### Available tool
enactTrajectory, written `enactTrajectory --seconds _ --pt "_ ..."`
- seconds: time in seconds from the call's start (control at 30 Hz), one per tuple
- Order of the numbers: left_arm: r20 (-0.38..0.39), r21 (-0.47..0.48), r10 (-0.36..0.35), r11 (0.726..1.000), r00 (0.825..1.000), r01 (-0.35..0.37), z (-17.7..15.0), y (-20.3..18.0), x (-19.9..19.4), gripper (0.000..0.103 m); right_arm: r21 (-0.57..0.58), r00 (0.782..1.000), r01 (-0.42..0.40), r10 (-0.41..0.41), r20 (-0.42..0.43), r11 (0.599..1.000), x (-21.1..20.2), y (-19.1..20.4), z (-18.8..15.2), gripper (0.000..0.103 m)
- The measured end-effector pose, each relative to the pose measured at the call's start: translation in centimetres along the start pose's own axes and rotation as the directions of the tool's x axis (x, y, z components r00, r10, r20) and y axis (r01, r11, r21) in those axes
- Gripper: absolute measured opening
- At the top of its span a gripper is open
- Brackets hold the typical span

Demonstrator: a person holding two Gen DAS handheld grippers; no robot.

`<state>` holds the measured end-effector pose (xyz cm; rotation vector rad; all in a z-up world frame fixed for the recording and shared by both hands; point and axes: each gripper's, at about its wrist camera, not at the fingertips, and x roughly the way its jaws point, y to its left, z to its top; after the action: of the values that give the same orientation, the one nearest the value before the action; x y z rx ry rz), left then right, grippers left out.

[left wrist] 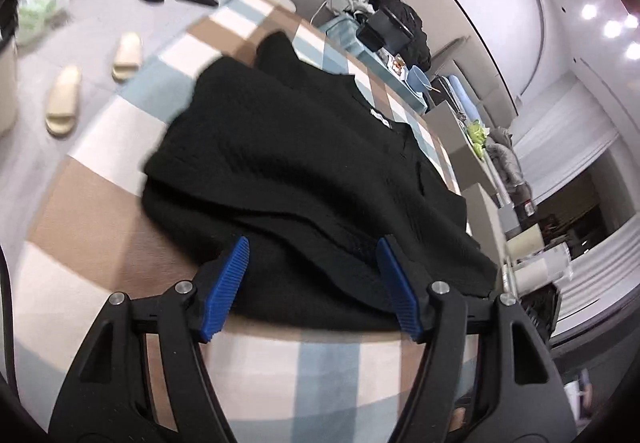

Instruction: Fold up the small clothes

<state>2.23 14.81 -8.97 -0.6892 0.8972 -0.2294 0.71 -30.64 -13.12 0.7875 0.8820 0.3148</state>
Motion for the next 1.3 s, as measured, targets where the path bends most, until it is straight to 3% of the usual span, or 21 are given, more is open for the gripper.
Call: enactTrajectory --seconds 0.23,0.3,0.5,0.6,0.67,0.73,0.77,0.8,0.83,0.87,0.93,0.97,1.13,1.3 --pt "-0.028 -0.049 0.029 0.998 0.999 -0.031 0.0 1.8 1.9 0.063 -0.003 1.000 0.008 -0.008 0.005 1.000 -0.4 0.0 0.1 0.057" --pt "-0.011 -0.071 0.024 0.997 1.000 -0.025 0.4 2.4 1.7 0.063 -0.005 1.000 0.008 -0.008 0.007 1.000 -0.4 0.0 0.2 0.057" --pt "0.062 -0.097 0.103 0.991 0.993 -0.097 2.8 3.9 2.5 0.063 0.019 1.000 -0.009 0.009 0.026 1.000 -0.2 -0.5 0.4 0.057" --pt "0.112 -0.113 0.160 0.983 0.981 -0.147 3.6 4.3 2.8 0.063 0.032 0.995 -0.006 0.002 0.103 0.999 -1.1 -0.7 0.7 0.057" --pt "0.142 -0.104 0.166 0.983 0.976 -0.152 4.0 4.1 2.9 0.058 0.028 0.990 0.003 -0.007 0.141 1.000 -1.7 -0.7 1.2 0.057" --pt "0.153 -0.082 0.181 0.982 0.971 -0.170 4.4 3.8 3.2 0.031 0.031 0.989 -0.007 0.002 0.149 0.999 -1.8 -0.9 1.8 0.057" --pt "0.155 -0.071 0.185 0.982 0.970 -0.176 4.7 3.6 3.3 0.024 0.032 0.989 -0.006 0.002 0.150 0.999 -1.7 -0.9 2.1 0.057" --pt "0.160 -0.063 0.184 0.982 0.970 -0.176 5.0 3.4 3.4 0.009 0.030 0.989 -0.004 0.000 0.149 1.000 -1.5 -0.9 2.4 0.055" --pt "0.170 -0.056 0.184 0.983 0.968 -0.177 5.2 3.1 3.4 0.002 0.026 0.989 -0.001 -0.002 0.147 1.000 -1.5 -0.9 2.6 0.044" --pt "0.182 -0.050 0.187 0.982 0.965 -0.181 5.4 2.9 3.3 0.001 0.020 0.990 0.000 -0.003 0.143 1.000 -1.4 -0.7 2.8 0.038" --pt "0.208 -0.037 0.181 0.983 0.961 -0.178 5.9 2.4 2.9 0.000 0.001 0.990 0.011 -0.011 0.142 1.000 -1.3 -0.3 3.4 0.016" --pt "0.219 -0.031 0.173 0.985 0.960 -0.171 6.3 2.1 2.7 0.000 -0.009 0.989 0.019 -0.017 0.145 1.000 -1.4 0.0 3.8 0.012" --pt "0.264 0.002 0.129 0.991 0.956 -0.134 9.0 0.5 1.6 0.000 -0.027 0.985 0.005 0.000 0.172 1.000 -1.5 1.7 6.5 0.005" --pt "0.298 0.042 0.100 0.992 0.949 -0.118 13.8 -1.3 1.8 0.000 -0.008 0.980 0.025 -0.023 0.200 1.000 -0.1 3.1 12.6 0.005"
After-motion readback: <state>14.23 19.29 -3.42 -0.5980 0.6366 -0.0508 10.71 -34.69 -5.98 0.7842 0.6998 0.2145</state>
